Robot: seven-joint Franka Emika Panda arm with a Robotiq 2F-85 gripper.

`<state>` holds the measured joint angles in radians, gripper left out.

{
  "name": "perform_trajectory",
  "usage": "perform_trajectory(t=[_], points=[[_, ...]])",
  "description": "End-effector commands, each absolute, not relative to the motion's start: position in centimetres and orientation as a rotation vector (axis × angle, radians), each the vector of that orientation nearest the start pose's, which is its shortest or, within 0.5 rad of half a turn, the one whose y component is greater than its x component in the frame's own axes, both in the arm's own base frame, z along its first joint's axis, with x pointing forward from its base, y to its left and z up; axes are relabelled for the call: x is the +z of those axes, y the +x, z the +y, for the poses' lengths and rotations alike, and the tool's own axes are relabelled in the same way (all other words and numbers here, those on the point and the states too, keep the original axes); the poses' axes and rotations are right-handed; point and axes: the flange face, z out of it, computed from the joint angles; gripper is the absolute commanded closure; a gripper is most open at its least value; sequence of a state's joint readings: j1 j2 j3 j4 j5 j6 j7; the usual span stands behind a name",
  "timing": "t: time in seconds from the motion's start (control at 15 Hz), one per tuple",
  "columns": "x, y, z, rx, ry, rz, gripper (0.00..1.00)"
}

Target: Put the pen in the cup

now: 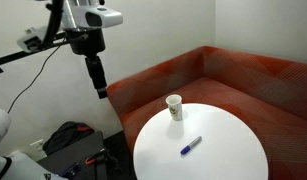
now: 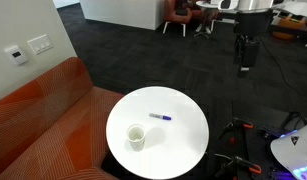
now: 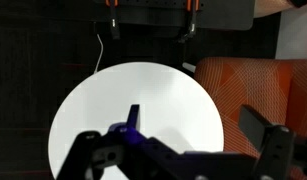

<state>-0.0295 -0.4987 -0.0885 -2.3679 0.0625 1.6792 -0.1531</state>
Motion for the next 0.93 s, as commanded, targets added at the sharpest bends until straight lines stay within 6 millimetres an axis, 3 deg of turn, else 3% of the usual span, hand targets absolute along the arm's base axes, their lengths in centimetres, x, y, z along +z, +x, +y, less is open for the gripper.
perform_trajectory(t=[0.0, 0.47, 0.87], points=[[49.4, 37.7, -4.1, 0.267, -3.002, -0.056, 0.00], [49.4, 38.0, -4.2, 0.221, -3.008, -0.027, 0.00], [48.3, 41.6, -4.4, 0.033, -3.075, 0.089, 0.00]])
